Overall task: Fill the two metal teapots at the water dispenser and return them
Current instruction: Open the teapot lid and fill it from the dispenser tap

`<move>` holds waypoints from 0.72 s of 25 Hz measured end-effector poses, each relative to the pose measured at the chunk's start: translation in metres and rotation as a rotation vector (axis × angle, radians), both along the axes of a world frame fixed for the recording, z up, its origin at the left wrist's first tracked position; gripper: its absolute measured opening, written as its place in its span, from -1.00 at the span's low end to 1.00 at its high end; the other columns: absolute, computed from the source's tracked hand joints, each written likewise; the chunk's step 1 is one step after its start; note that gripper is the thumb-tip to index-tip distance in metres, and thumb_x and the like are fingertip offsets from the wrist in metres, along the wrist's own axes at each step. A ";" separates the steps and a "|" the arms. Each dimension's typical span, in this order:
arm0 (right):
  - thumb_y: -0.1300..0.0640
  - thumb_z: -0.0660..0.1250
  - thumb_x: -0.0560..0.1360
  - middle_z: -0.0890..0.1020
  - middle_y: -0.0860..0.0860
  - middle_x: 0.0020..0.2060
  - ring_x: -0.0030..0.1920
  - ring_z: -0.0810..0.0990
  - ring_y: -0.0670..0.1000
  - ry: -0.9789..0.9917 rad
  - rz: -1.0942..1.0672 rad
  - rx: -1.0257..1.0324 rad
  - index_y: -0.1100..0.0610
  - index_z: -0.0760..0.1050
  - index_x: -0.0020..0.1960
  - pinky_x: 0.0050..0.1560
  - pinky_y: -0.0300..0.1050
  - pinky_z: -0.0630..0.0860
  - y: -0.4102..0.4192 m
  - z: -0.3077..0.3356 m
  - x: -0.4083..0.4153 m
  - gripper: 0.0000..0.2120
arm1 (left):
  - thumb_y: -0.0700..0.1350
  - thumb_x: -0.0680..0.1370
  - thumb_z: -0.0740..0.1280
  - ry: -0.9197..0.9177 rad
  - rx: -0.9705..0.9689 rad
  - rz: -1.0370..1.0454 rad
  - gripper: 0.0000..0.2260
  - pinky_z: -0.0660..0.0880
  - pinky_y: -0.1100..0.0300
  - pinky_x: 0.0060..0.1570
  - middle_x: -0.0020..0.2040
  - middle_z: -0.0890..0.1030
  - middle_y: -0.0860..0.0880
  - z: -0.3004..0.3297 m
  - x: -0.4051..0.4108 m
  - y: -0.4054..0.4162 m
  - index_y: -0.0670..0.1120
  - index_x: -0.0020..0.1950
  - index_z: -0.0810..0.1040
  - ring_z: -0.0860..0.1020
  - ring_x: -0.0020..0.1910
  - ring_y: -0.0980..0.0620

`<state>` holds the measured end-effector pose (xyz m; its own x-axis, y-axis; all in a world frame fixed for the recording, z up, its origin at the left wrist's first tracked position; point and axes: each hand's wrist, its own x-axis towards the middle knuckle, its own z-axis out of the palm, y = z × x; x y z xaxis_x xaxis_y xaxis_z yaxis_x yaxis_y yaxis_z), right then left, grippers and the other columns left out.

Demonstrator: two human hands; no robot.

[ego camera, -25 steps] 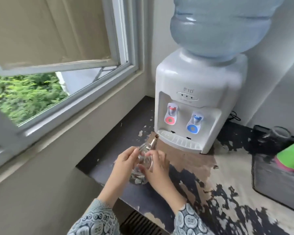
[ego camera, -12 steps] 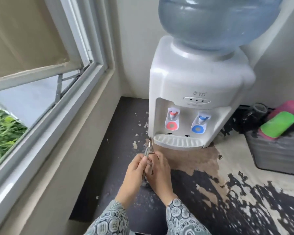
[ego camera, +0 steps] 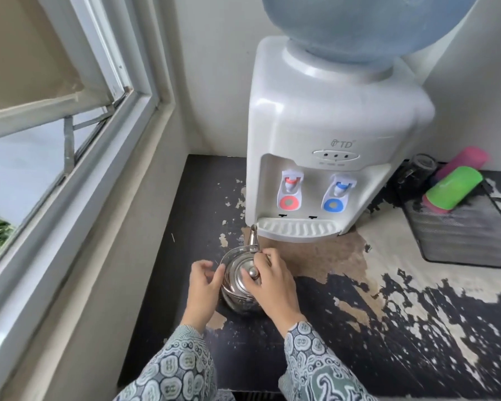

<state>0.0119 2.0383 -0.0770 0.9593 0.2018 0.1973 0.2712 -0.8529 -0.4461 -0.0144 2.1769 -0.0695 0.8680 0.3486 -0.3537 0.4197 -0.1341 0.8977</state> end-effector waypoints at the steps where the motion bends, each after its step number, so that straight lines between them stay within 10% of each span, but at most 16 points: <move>1: -0.15 0.17 0.43 0.49 0.03 -0.05 -0.12 0.56 0.05 0.008 0.004 -0.021 0.07 0.41 -0.11 -0.32 -0.11 0.52 0.001 0.001 0.000 -0.72 | -0.09 0.56 0.22 -0.018 0.019 -0.057 -0.77 0.44 0.14 0.02 -0.03 0.49 -0.11 -0.003 0.002 0.003 0.00 0.19 0.33 0.48 -0.05 -0.04; 6: -0.16 0.11 0.47 0.47 0.03 0.01 -0.06 0.55 0.06 -0.017 0.046 -0.005 0.08 0.41 -0.08 -0.30 -0.17 0.42 -0.001 -0.003 -0.001 -0.69 | -0.27 0.58 0.03 -0.172 0.260 -0.385 -0.57 0.22 0.46 0.18 0.18 0.39 0.08 -0.003 0.004 -0.001 0.15 0.30 0.40 0.37 0.17 0.25; 14: -0.12 0.10 0.50 0.52 -0.01 -0.04 -0.11 0.53 -0.04 -0.018 -0.002 0.138 0.11 0.45 -0.09 -0.27 -0.24 0.38 0.002 -0.008 -0.001 -0.68 | -0.31 0.58 0.03 -0.172 0.316 -0.395 -0.56 0.27 0.27 0.24 0.17 0.39 0.04 -0.007 0.010 0.001 0.12 0.22 0.50 0.37 0.17 0.12; 18: 0.24 0.16 0.54 0.54 -0.09 -0.46 -0.48 0.44 -0.24 0.313 -0.354 0.796 0.14 0.47 -0.38 -0.41 -0.29 0.37 -0.018 -0.006 0.019 -0.67 | -0.36 0.54 0.07 -0.135 0.353 -0.459 -0.57 0.27 0.23 0.23 0.19 0.33 0.08 -0.008 0.011 0.003 0.06 -0.07 0.64 0.39 0.15 0.10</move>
<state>0.0306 2.0201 -0.0833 0.9722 -0.1969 -0.1268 -0.1787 -0.2738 -0.9450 -0.0031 2.1803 -0.0779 0.9870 0.0030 -0.1609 0.1333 -0.5748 0.8073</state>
